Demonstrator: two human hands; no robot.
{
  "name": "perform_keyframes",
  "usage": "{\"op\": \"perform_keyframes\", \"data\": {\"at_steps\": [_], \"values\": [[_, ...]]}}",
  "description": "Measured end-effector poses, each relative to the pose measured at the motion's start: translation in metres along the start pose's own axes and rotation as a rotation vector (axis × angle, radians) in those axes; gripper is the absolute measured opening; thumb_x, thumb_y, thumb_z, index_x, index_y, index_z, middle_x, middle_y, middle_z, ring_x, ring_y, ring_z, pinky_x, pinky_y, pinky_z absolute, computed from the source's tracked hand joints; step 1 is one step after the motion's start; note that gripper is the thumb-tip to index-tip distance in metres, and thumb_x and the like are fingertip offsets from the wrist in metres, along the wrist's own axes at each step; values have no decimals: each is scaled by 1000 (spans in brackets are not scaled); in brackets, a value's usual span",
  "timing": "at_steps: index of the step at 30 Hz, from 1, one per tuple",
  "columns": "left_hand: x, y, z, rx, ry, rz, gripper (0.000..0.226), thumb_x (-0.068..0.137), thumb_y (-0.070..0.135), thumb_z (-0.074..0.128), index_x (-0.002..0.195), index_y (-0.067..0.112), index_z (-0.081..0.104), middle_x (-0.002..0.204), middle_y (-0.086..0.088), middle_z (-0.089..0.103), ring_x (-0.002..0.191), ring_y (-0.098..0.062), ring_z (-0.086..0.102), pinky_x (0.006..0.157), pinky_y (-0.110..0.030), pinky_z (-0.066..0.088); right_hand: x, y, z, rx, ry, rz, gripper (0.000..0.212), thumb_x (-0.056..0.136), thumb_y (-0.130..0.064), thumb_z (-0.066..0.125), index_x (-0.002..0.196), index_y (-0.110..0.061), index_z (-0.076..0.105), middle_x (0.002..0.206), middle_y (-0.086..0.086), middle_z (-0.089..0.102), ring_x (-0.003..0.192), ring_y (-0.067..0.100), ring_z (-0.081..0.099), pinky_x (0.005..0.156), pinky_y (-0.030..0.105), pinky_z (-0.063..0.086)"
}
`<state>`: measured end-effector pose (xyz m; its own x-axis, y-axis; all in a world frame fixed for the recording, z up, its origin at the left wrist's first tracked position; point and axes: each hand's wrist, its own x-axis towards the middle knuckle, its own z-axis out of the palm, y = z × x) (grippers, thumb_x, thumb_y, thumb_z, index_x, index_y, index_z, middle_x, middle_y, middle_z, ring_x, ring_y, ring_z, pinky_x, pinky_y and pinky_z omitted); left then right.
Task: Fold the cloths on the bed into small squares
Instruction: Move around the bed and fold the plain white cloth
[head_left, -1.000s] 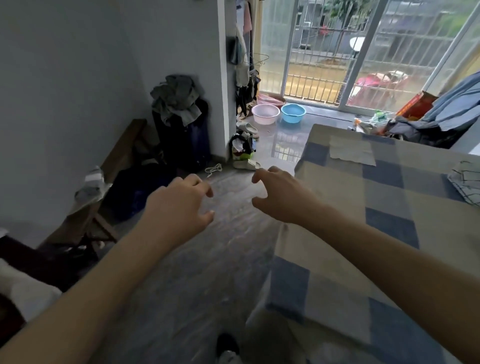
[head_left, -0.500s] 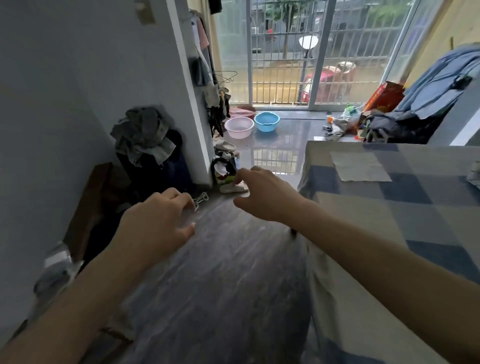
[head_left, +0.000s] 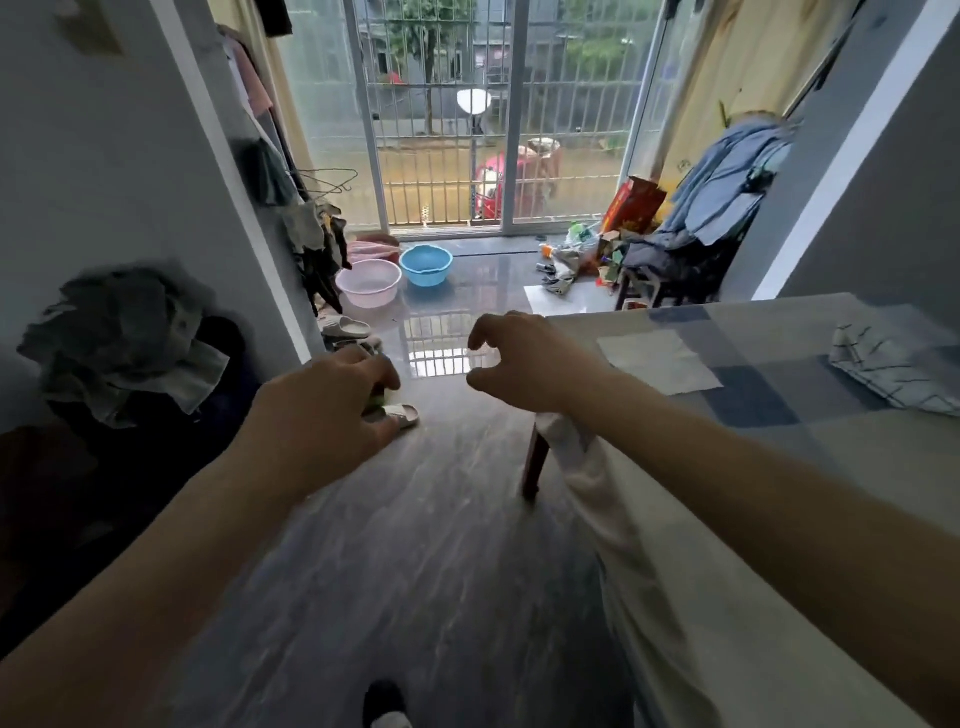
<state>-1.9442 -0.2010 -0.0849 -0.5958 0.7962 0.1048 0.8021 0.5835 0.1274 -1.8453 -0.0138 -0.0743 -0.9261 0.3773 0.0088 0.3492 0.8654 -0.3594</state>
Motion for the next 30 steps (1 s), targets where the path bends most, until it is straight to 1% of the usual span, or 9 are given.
{"op": "perform_keyframes", "data": {"at_steps": [3, 6, 9, 13, 16, 20, 24, 27, 30], "values": [[47, -26, 0, -4, 2, 67, 32, 82, 50, 61, 111, 38, 56, 123, 16, 54, 107, -15, 56, 76, -33, 45, 40, -1, -3, 21, 39, 66, 41, 87, -35, 63, 125, -20, 56, 130, 3, 54, 117, 20, 50, 93, 33, 42], [96, -50, -3, 8, 12, 146, 32, 83, 49, 62, 112, 37, 55, 125, 16, 54, 108, -17, 57, 81, -39, 51, 79, 2, -6, 25, 65, 137, 41, 86, -34, 63, 124, -20, 56, 129, 4, 55, 115, 21, 51, 91, 32, 42], [144, -62, 3, -3, 5, 233, 32, 85, 48, 62, 113, 36, 55, 125, 15, 55, 106, -15, 57, 81, -38, 52, 111, 13, -2, 24, 93, 214, 41, 87, -36, 62, 125, -21, 55, 126, 4, 54, 112, 22, 52, 90, 33, 44], [204, -60, 25, 6, -65, 361, 33, 85, 48, 60, 115, 36, 53, 127, 15, 53, 110, -15, 53, 79, -35, 45, 132, 34, 17, 43, 96, 346, 44, 83, -40, 63, 123, -23, 55, 120, 2, 57, 105, 21, 57, 89, 39, 51], [242, -48, 43, -7, -101, 458, 33, 85, 48, 58, 115, 36, 53, 126, 16, 53, 110, -14, 52, 77, -33, 43, 139, 56, 22, 75, 121, 445, 44, 81, -39, 65, 121, -22, 56, 119, 0, 60, 104, 20, 59, 87, 40, 53], [295, -22, 66, -10, -161, 589, 32, 87, 47, 57, 117, 36, 53, 127, 16, 52, 112, -13, 51, 78, -32, 42, 146, 98, 14, 123, 164, 592, 39, 84, -33, 64, 120, -17, 58, 117, 3, 62, 104, 20, 58, 91, 40, 51], [351, 11, 91, -7, -204, 708, 31, 88, 44, 57, 117, 36, 53, 125, 13, 55, 113, -13, 51, 78, -32, 42, 146, 155, -4, 150, 228, 727, 40, 86, -30, 66, 123, -17, 56, 117, 1, 59, 99, 16, 56, 84, 29, 45], [395, 45, 105, -10, -211, 788, 29, 89, 43, 56, 117, 36, 55, 125, 14, 55, 113, -12, 52, 83, -33, 44, 144, 203, -21, 147, 263, 828, 42, 87, -30, 65, 125, -16, 55, 122, 5, 59, 109, 22, 56, 92, 34, 46], [433, 84, 120, -12, -263, 860, 31, 90, 42, 56, 119, 34, 55, 123, 12, 56, 109, -13, 53, 83, -32, 44, 145, 246, -33, 141, 295, 914, 41, 85, -28, 66, 122, -14, 57, 122, 8, 61, 109, 24, 58, 91, 33, 47]]}}
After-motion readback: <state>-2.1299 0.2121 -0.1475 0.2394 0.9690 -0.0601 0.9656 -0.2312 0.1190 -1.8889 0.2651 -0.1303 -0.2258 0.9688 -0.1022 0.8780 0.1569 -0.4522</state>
